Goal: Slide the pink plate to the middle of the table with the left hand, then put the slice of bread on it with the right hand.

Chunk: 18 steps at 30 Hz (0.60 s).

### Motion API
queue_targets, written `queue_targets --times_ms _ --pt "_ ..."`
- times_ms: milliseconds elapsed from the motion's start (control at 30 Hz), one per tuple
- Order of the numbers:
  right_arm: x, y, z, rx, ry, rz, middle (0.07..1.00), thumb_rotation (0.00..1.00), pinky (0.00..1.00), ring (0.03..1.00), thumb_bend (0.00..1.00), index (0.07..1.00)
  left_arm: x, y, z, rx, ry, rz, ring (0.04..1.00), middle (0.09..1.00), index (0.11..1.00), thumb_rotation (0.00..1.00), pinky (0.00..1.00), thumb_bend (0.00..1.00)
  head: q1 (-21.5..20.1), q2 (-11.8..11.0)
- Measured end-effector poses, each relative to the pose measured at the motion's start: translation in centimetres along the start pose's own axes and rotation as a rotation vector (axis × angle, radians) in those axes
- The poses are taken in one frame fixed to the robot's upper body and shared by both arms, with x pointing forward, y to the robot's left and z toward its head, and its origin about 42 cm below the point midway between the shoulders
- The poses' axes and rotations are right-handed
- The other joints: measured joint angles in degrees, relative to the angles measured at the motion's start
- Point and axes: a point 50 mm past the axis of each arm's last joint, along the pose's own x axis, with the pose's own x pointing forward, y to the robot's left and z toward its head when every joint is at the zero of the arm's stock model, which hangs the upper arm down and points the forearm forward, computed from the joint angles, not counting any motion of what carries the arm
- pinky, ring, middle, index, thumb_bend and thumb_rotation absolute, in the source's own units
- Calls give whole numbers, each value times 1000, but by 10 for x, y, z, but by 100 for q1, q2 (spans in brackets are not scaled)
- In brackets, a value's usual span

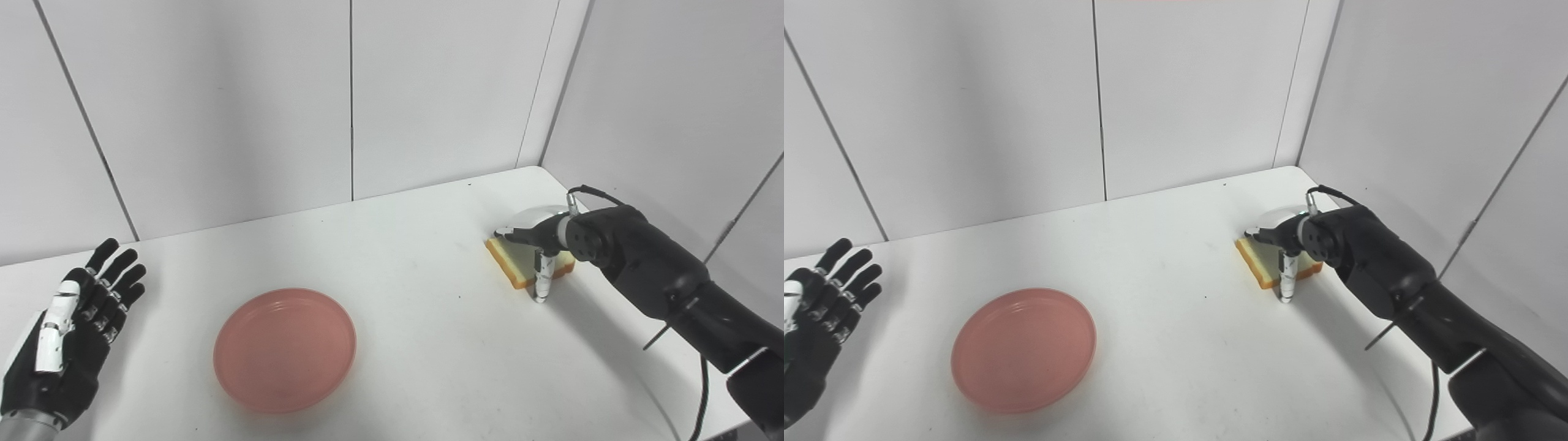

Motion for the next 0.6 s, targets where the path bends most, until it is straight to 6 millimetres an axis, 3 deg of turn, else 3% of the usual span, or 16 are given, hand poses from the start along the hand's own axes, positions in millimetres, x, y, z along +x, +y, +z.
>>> queue_targets --times_ms 133,200,233,267,333,400,433,467,533,600 --pt "0 1 -1 -15 18 -6 911 130 628 822 1000 981 -1 2 1 6 0 3 949 949 941 1000 980 418 -18 9" --pt "1 3 -3 -16 23 -11 748 66 420 620 949 932 -1 2 1 6 0 3 948 947 938 1000 979 417 -9 18" --pt "1 3 -4 -13 26 -29 719 28 430 611 883 877 -1 2 1 5 1 3 949 948 939 1000 980 417 -26 26" --pt "2 2 -5 -10 29 -46 731 14 500 662 842 828 -1 3 1 5 1 3 950 948 940 1000 980 417 -26 27" --pt "4 2 -10 -5 36 -74 736 3 561 701 803 774 -1 2 1 1 0 2 950 949 940 1000 980 417 -26 27" --pt "6 4 -12 -20 26 -98 678 0 701 651 723 688 -1 3 1 2 0 3 949 948 940 1000 979 416 -35 35" --pt "8 5 -14 -28 21 -118 580 0 691 612 606 563 -1 3 1 3 0 3 950 948 939 1000 979 418 -44 35" --pt "10 6 -16 -34 16 -140 547 0 688 599 567 520 -1 3 1 3 0 3 950 948 939 1000 979 418 -44 35" --pt "12 8 -19 -35 1 -180 530 0 578 479 528 476 -1 4 1 1 0 2 951 947 938 1000 981 418 -44 35" --pt "13 9 -22 -21 -6 -198 524 0 523 451 520 471 -1 4 2 0 0 2 952 948 939 1000 981 423 -35 35"
